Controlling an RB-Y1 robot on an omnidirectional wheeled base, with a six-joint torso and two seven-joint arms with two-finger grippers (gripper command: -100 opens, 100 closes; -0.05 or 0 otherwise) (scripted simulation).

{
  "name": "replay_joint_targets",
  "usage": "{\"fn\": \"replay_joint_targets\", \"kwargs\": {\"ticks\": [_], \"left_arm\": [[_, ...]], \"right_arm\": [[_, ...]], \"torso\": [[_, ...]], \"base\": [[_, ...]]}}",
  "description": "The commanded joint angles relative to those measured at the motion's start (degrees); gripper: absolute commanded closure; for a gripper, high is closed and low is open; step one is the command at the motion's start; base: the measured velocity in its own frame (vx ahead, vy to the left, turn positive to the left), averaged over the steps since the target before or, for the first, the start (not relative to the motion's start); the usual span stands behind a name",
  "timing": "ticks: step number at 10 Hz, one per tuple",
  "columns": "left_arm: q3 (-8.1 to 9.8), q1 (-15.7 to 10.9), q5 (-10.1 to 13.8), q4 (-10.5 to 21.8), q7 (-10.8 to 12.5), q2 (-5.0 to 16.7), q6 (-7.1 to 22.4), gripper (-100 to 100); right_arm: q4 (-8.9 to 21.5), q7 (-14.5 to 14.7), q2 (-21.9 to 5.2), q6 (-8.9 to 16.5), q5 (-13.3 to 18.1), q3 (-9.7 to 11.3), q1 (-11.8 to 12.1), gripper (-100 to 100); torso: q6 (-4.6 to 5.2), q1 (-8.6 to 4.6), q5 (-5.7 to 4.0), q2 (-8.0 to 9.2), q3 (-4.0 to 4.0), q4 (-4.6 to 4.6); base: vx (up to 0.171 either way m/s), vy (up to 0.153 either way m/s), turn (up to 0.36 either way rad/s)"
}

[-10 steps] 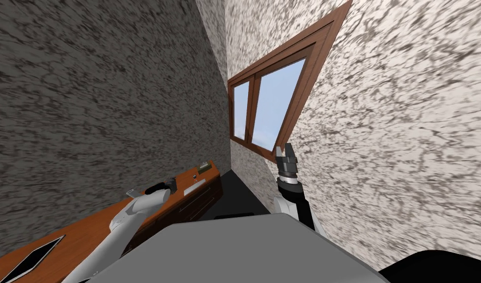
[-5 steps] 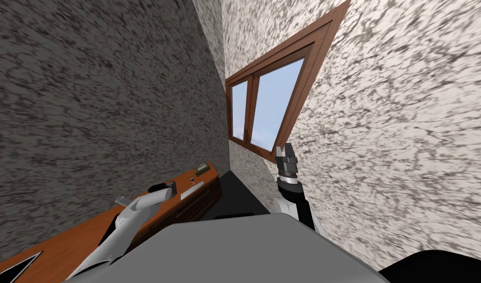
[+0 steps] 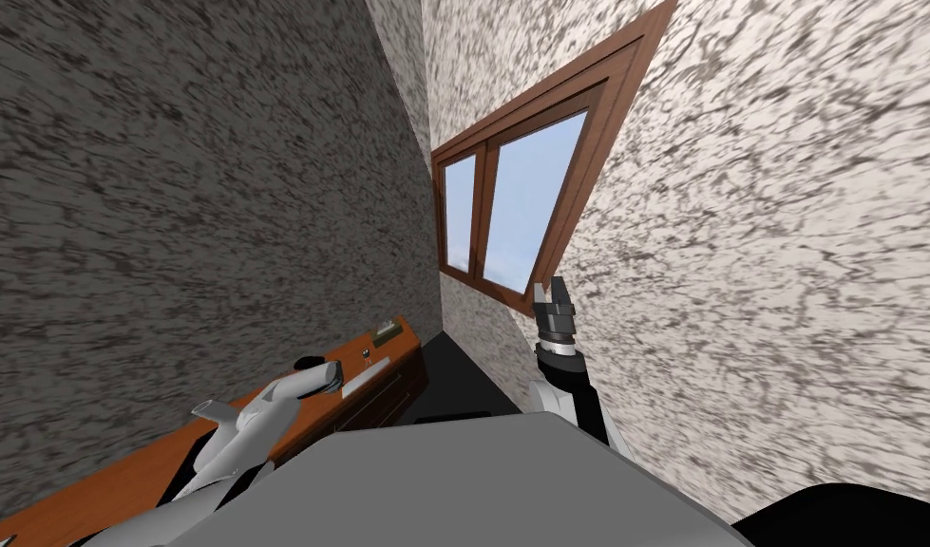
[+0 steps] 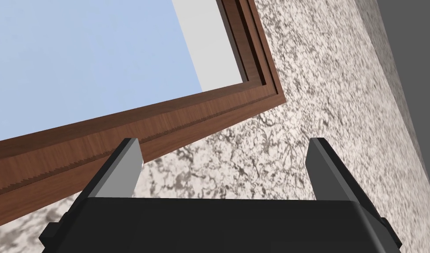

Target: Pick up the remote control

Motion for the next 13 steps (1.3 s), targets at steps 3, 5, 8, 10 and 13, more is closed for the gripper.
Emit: {"fn": "replay_joint_targets", "kwargs": {"ticks": [3, 5, 8, 10, 13], "left_arm": [[1.12, -4.0, 0.0, 6.2, 0.2, -0.4, 4.0, -100], [1.12, -4.0, 0.0, 8.0, 0.2, -0.4, 4.0, -100], [1.6, -5.6, -0.2, 11.0, 0.4, -0.8, 5.7, -100], [2.43, -8.2, -0.5, 15.5, 0.6, -1.5, 8.7, -100], [3.09, -10.3, -0.8, 20.5, 0.8, -2.3, 11.0, -100]], "right_arm": [[0.0, 0.0, 0.0, 0.0, 0.0, 0.0, 0.0, 0], [0.0, 0.0, 0.0, 0.0, 0.0, 0.0, 0.0, 0], [0.0, 0.0, 0.0, 0.0, 0.0, 0.0, 0.0, 0], [0.0, 0.0, 0.0, 0.0, 0.0, 0.0, 0.0, 0], [0.0, 0.0, 0.0, 0.0, 0.0, 0.0, 0.0, 0]], "torso": [[0.0, -0.01, 0.0, 0.01, 0.0, 0.0], [-0.01, 0.0, 0.0, 0.04, 0.02, 0.0], [-0.01, -0.02, -0.01, 0.05, 0.03, 0.01], [0.01, -0.04, -0.02, 0.06, 0.04, 0.02], [0.0, 0.03, 0.0, -0.05, -0.03, -0.01]], "base": [[0.059, 0.024, -0.048], [0.034, 0.021, -0.017], [0.039, 0.018, -0.025], [0.064, 0.034, -0.045], [0.077, 0.039, -0.038]]}}
